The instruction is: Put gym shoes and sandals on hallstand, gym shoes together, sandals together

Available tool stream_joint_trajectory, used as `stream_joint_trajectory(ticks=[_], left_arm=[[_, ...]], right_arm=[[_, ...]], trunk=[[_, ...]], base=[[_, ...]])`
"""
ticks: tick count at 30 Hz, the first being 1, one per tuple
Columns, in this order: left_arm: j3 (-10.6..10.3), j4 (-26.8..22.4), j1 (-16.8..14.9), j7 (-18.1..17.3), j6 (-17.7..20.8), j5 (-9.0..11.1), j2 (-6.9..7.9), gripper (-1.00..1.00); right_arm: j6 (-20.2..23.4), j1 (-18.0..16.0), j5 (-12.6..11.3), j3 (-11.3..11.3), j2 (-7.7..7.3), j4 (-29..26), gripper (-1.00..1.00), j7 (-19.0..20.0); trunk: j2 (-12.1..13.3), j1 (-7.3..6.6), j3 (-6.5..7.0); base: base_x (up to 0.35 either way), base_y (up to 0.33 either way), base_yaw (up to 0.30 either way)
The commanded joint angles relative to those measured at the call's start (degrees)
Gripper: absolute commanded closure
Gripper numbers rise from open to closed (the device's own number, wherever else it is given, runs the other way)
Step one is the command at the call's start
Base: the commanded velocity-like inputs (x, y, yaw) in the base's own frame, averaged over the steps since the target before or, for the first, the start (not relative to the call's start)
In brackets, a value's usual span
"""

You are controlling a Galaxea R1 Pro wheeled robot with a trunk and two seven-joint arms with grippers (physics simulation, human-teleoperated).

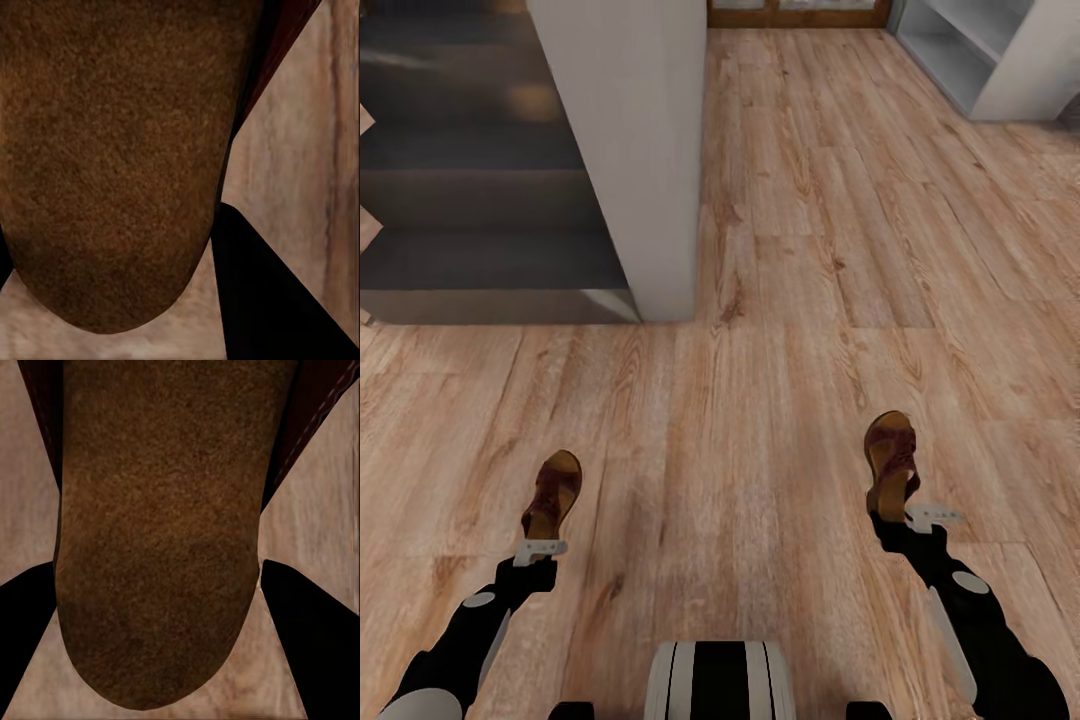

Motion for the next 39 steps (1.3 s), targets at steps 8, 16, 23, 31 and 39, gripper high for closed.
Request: stream_joint_trajectory(ticks=[8,16,23,31,39], left_arm=[[0.2,0.4,0.7,-0.5,-0.5,-0.6,-0.98,1.00],[0.3,2.3,1.4,-0.2,-2.9,-0.8,-2.17,1.00],[0.2,7.6,2.8,7.3,-10.5,-0.7,-2.12,1.00],[0.3,16.7,3.7,11.9,-19.1,-0.3,-1.93,1.00],[0.2,19.2,6.4,12.2,-23.3,3.4,-2.00,1.00]], right_arm=[[0.3,0.0,0.0,-1.2,0.12,-0.2,1.00,0.4],[0.2,0.0,0.2,-1.2,0.31,0.6,1.00,0.5],[-5.2,0.1,0.3,-1.2,0.36,7.9,1.00,0.7],[-23.5,0.0,1.2,-1.1,0.34,23.0,1.00,0.7],[-32.9,0.1,1.4,-1.1,0.34,36.0,1.00,0.8]], trunk=[[0.0,-0.01,0.64],[0.1,-0.19,2.87],[0.2,-0.37,5.01],[0.3,-0.57,7.44],[0.4,-0.78,9.82]], base=[[0.000,0.000,-0.141],[0.000,0.000,-0.149],[0.000,0.000,-0.171],[0.000,0.000,-0.186],[0.000,0.000,-0.198]])
